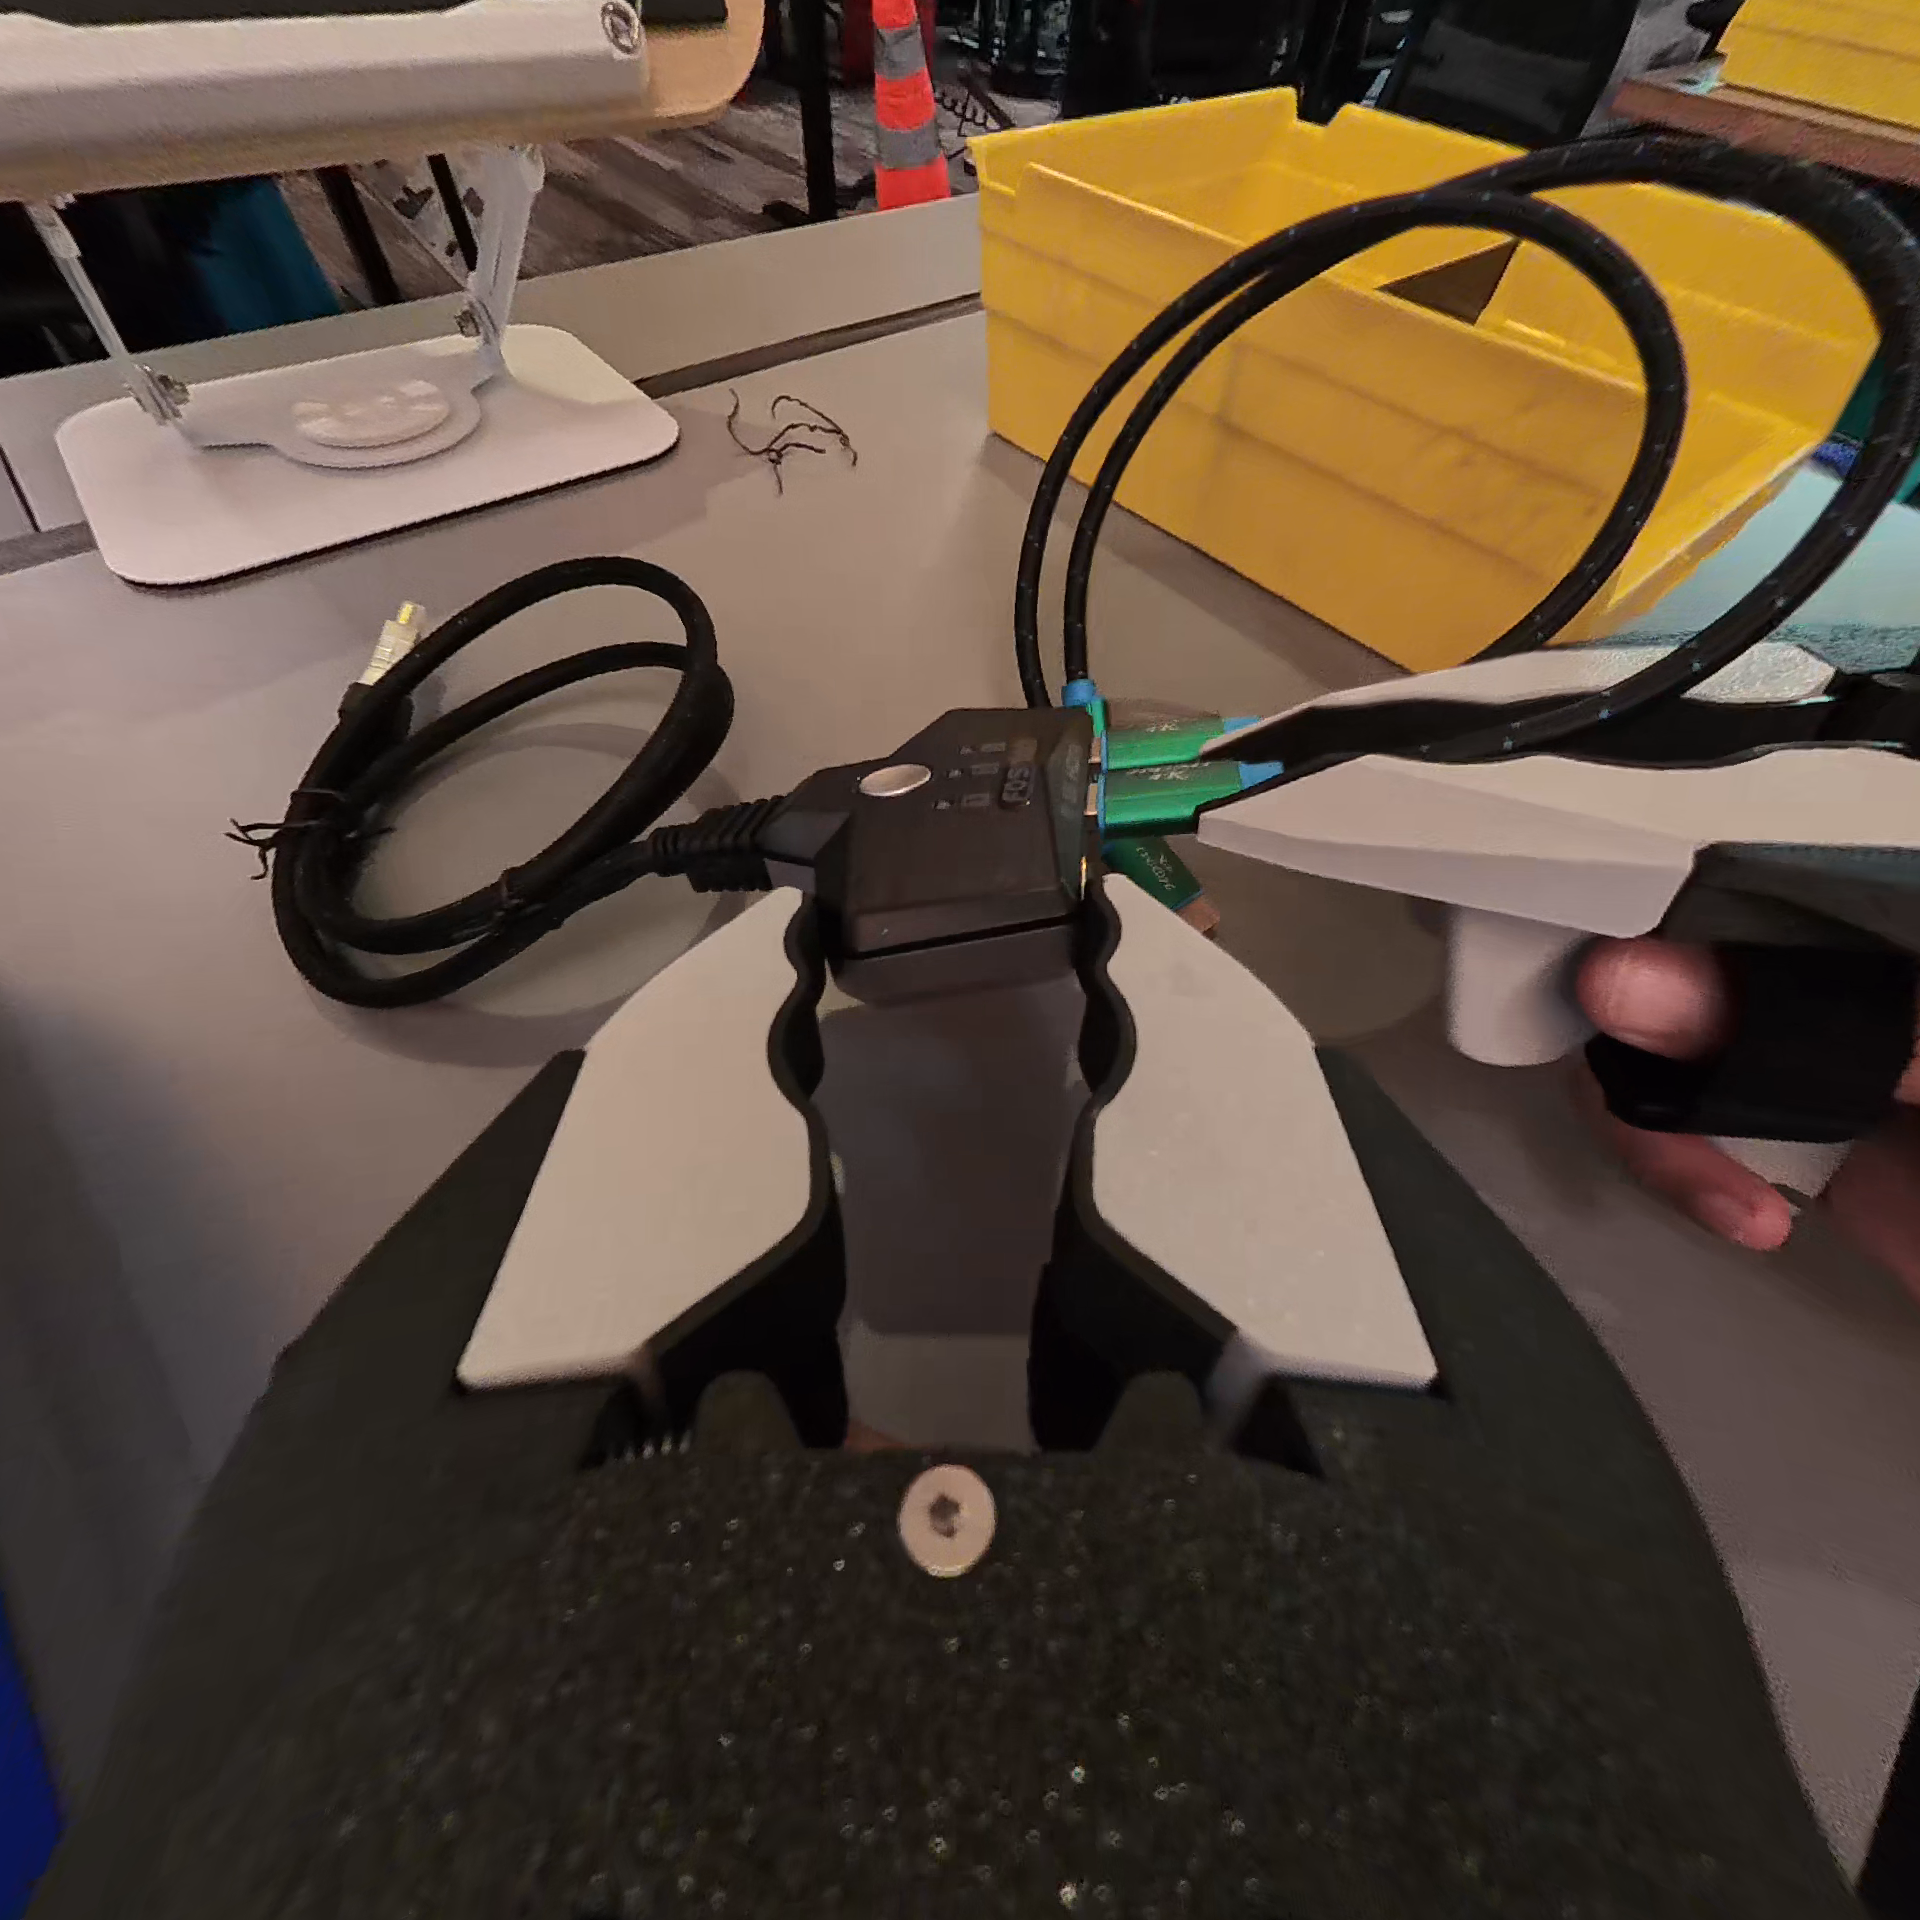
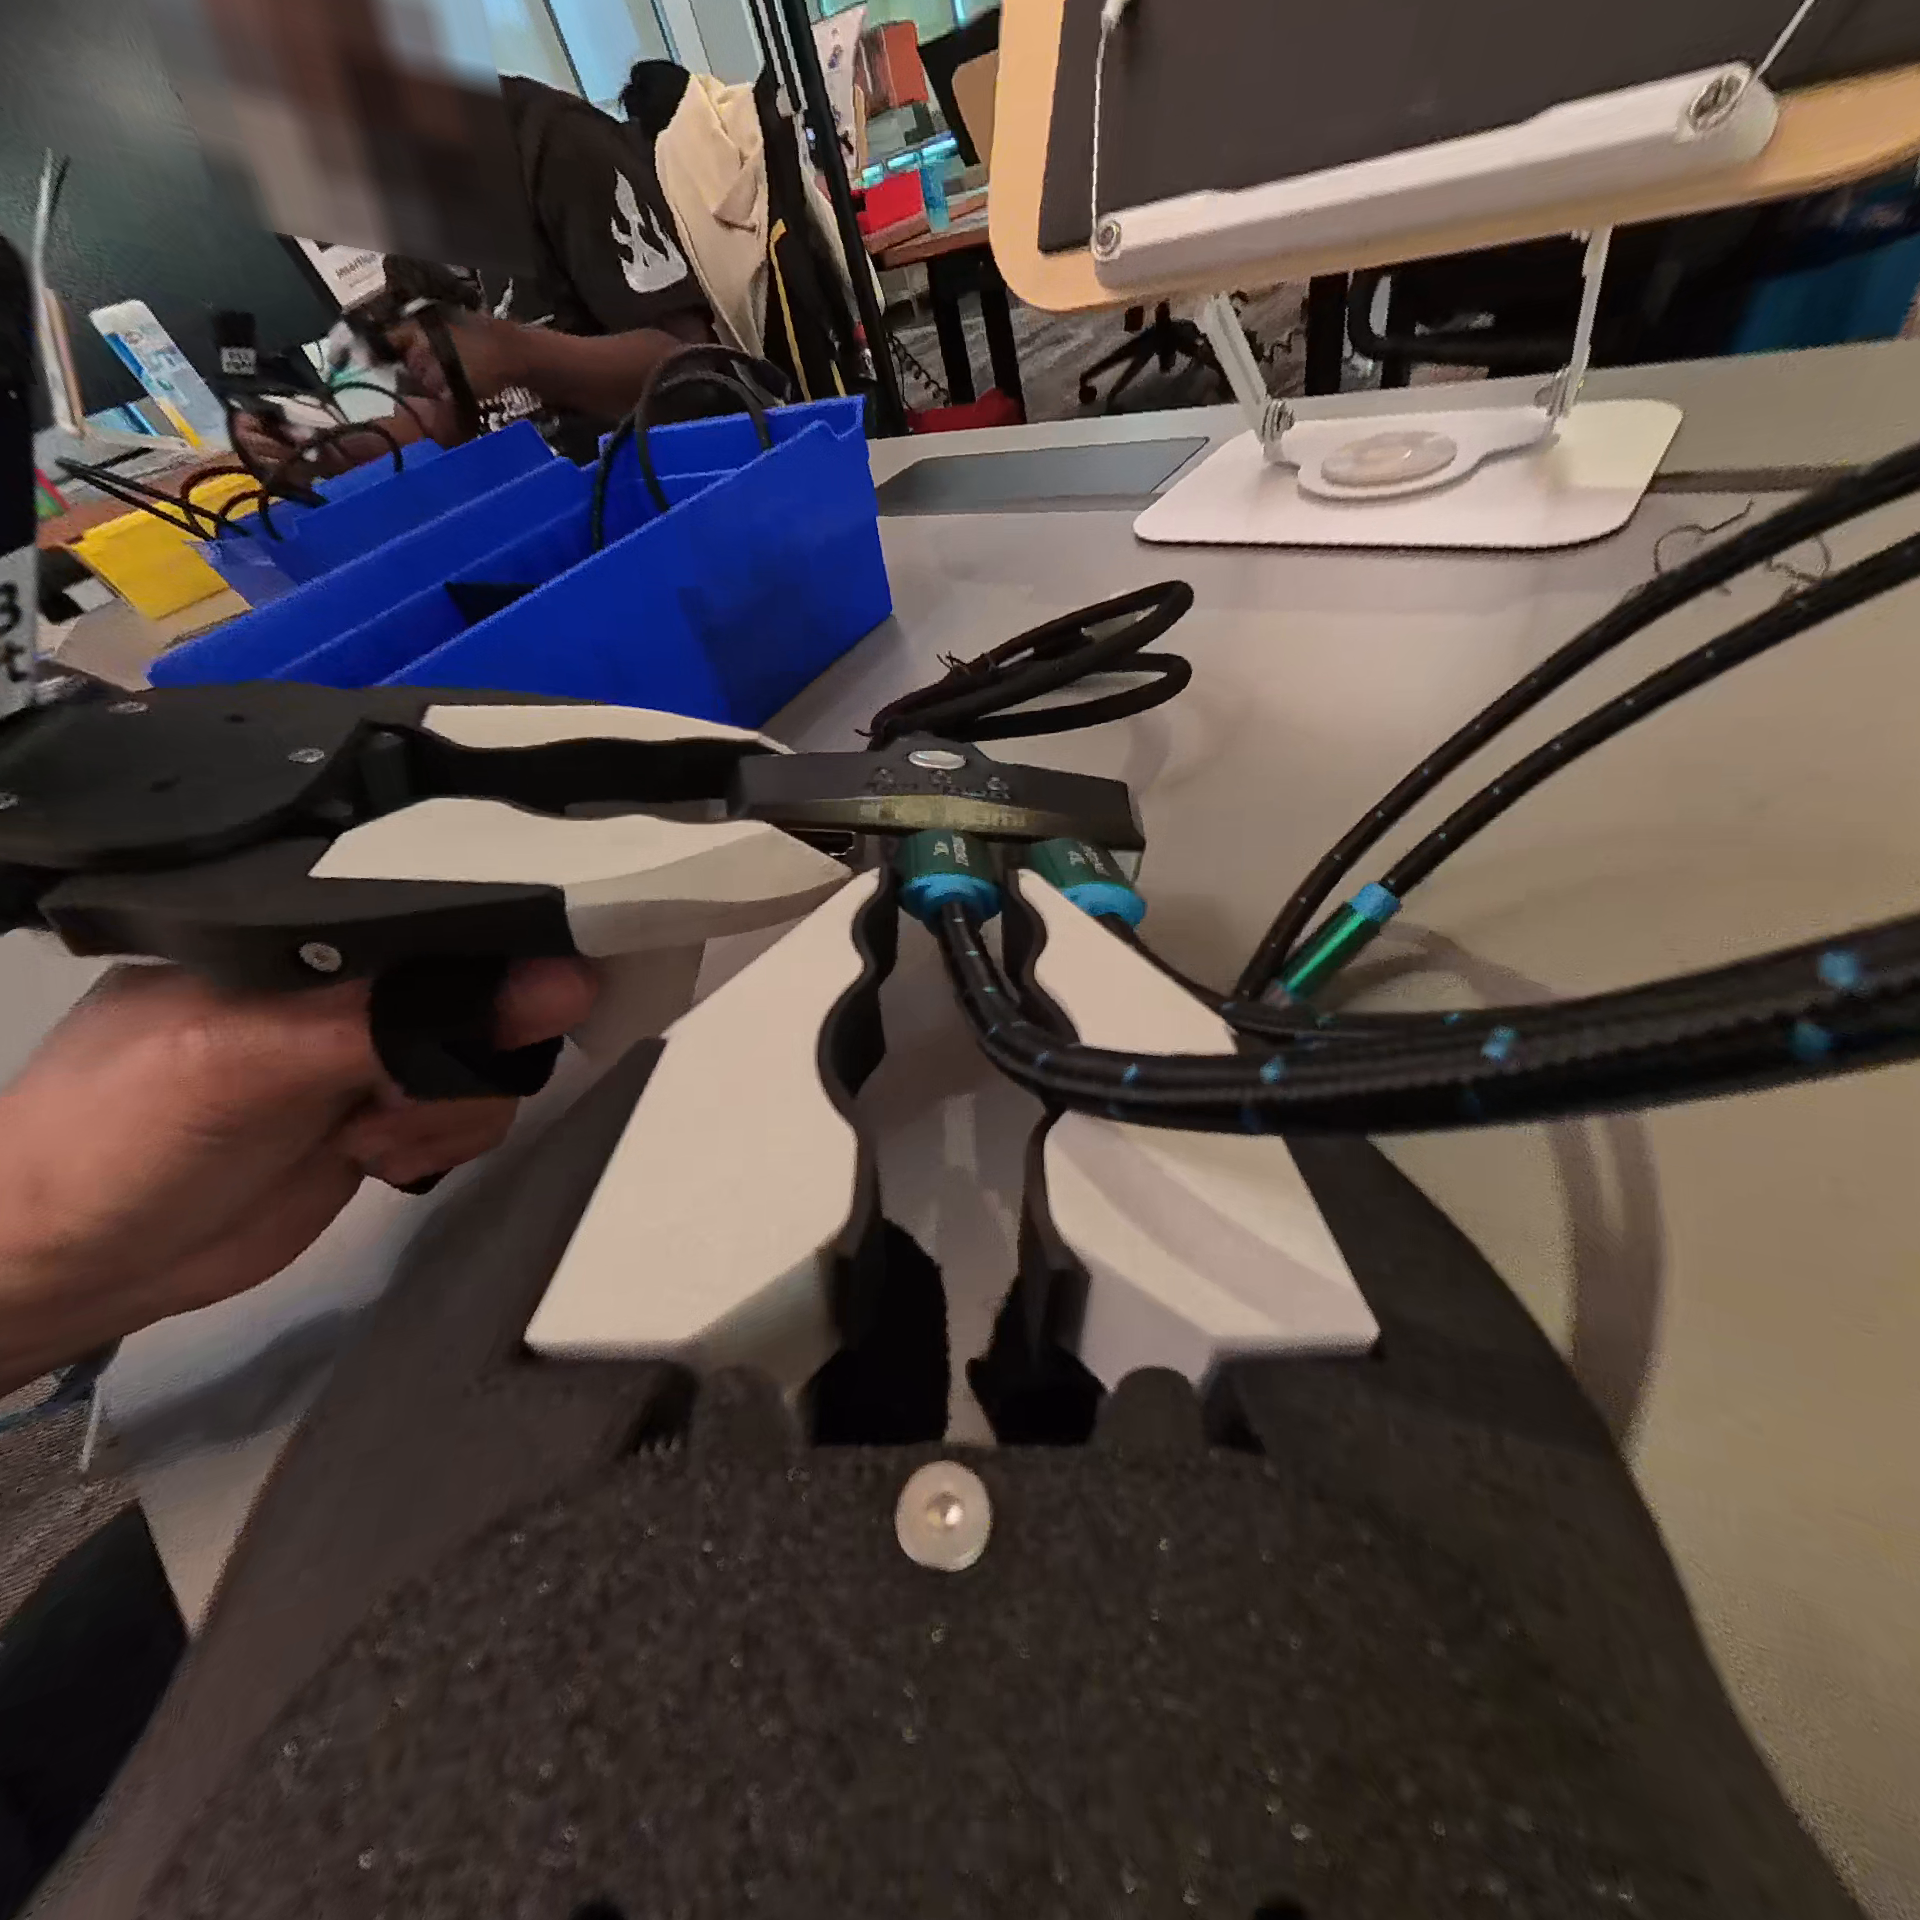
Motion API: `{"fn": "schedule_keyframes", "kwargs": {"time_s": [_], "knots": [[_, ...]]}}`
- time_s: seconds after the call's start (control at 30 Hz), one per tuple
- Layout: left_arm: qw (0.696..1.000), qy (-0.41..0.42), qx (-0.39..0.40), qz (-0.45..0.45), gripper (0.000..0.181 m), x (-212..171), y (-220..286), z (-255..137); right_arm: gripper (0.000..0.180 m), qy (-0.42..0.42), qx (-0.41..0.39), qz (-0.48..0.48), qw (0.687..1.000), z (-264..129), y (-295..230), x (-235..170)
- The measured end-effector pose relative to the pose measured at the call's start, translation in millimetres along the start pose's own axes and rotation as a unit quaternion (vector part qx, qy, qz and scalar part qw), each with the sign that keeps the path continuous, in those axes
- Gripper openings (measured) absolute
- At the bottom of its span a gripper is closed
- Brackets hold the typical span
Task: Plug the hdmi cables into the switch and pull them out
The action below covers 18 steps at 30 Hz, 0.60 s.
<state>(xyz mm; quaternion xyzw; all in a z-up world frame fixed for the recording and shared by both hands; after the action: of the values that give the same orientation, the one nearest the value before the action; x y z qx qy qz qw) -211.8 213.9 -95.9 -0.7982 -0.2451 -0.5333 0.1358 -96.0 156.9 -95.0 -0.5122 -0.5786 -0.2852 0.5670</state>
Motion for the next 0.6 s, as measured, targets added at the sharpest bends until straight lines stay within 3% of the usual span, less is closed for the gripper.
{"fn": "schedule_keyframes", "kwargs": {"time_s": [0.17, 0.23, 0.3, 0.47, 0.6], "knots": [[0.999, -0.025, -0.005, -0.046, 0.047, -10.3, 2.8, 9.1, 0.019, -0.026, -0.011, 0.030, 0.999, -1.8, 6.2, -8.4], [0.995, -0.045, 0.064, -0.067, 0.047, -14.9, -16.8, 9.5, 0.019, -0.005, -0.022, 0.024, 0.999, -10.2, 7.1, -3.1], [0.992, -0.021, 0.063, -0.109, 0.047, -11.9, -36.3, 4.0, 0.019, 0.017, -0.035, -0.008, 0.999, -28.5, 6.0, 9.7], [0.997, -0.051, 0.048, -0.034, 0.047, -13.7, -2.5, 14.9, 0.019, 0.018, -0.002, -0.035, 0.999, -34.7, -0.6, 16.3], [0.996, -0.038, 0.043, -0.063, 0.047, -11.9, -14.8, 10.6, 0.019, 0.041, 0.049, -0.065, 0.996, -45.8, -2.8, 38.6]]}}
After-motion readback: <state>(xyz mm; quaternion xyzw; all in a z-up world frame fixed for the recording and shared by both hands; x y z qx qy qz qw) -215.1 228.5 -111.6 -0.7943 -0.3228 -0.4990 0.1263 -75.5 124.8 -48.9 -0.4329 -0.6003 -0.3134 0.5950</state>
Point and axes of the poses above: each gripper's, where its closed fingertips meet, z out along the fingers, x out of its top, y = z × x across the jaws, the point moved 7 cm from there along -z, back along the fingers, and after that the axes turned 2 degrees about x, right-handed, at the moved point
